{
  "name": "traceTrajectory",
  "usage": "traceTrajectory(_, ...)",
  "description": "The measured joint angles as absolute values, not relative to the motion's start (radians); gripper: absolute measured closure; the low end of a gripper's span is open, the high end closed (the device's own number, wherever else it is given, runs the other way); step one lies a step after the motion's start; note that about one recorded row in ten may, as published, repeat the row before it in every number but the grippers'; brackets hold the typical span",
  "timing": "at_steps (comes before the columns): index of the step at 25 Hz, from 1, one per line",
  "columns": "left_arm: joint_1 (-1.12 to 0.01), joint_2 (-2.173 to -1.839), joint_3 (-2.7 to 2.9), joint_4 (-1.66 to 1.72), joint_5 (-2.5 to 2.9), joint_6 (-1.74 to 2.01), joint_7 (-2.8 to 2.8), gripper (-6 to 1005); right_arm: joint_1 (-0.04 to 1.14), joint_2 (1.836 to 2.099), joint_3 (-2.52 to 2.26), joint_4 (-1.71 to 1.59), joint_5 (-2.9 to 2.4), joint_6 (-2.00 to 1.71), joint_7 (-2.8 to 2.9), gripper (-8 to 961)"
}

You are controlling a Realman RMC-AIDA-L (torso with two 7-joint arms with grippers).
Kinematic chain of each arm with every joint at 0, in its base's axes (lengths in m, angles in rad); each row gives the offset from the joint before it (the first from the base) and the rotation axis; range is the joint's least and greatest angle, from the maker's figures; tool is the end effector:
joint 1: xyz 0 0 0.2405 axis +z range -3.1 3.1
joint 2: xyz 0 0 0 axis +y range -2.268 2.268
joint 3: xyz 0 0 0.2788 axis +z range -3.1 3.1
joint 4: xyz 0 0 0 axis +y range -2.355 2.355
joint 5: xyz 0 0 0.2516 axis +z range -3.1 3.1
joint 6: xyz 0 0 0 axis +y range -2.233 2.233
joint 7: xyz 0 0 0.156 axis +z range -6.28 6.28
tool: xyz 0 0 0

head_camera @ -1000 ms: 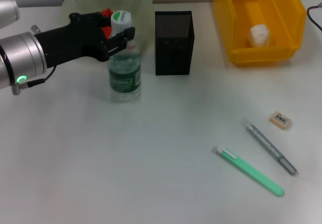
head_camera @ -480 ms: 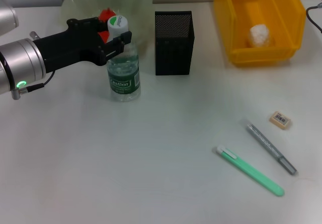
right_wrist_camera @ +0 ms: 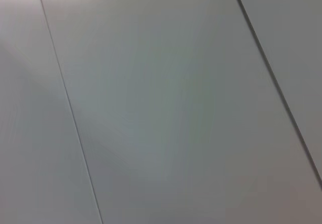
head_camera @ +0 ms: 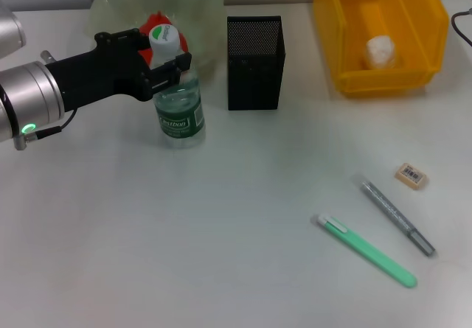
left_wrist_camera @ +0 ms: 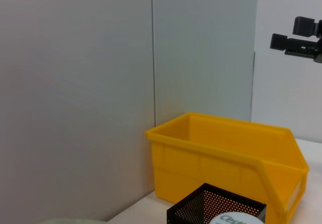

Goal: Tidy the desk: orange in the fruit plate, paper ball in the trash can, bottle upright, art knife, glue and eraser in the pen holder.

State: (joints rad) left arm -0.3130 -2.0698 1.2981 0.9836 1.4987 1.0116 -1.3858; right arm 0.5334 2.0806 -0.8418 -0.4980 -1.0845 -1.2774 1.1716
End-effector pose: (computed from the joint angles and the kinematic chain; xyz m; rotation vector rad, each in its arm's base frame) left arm -0.2629 0.4095 -0.0222 -2.4264 -0.4247 -0.6048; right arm 0.2741 0.4399 0.0256 -1.9553 0.6219 1.2722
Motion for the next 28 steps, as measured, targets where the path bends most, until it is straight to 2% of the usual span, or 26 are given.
traceTrajectory(2, -0.313, -2.07, 1.298, 0.988, 1.498, 1.016, -1.386, 540, 0.531, 2.08, -0.843, -0.501, -1.088, -1.291, 1.175, 131)
traceTrajectory(7, -0.304, -2.069, 1.298, 1.011, 1.48, 1.027, -1.386, 305, 0.52, 2.072, -0.845, -0.544, -1.147, -1.324, 1.229, 131)
traceTrajectory(12, -0.296, -2.069, 1.265, 1.055, 1.454, 1.08, -1.392, 295, 0.503, 2.065, -0.845, -0.766, -1.447, -1.35, 1.509, 131)
traceTrajectory(17, -0.307, -2.068, 1.19, 1.068, 1.42, 1.158, -1.402, 290, 0.504, 2.074, -0.849, -1.06, -1.786, -1.484, 1.848, 132)
traceTrajectory(21, -0.321, -2.066, 1.144, 1.068, 1.415, 1.174, -1.402, 291, 0.552, 2.076, -0.901, -1.297, -2.083, -1.682, 2.153, 136)
traceTrajectory(28, -0.356, -2.065, 1.12, 1.056, 1.423, 1.164, -1.391, 294, 0.62, 2.08, -1.042, -1.41, -2.359, -1.79, 2.417, 145)
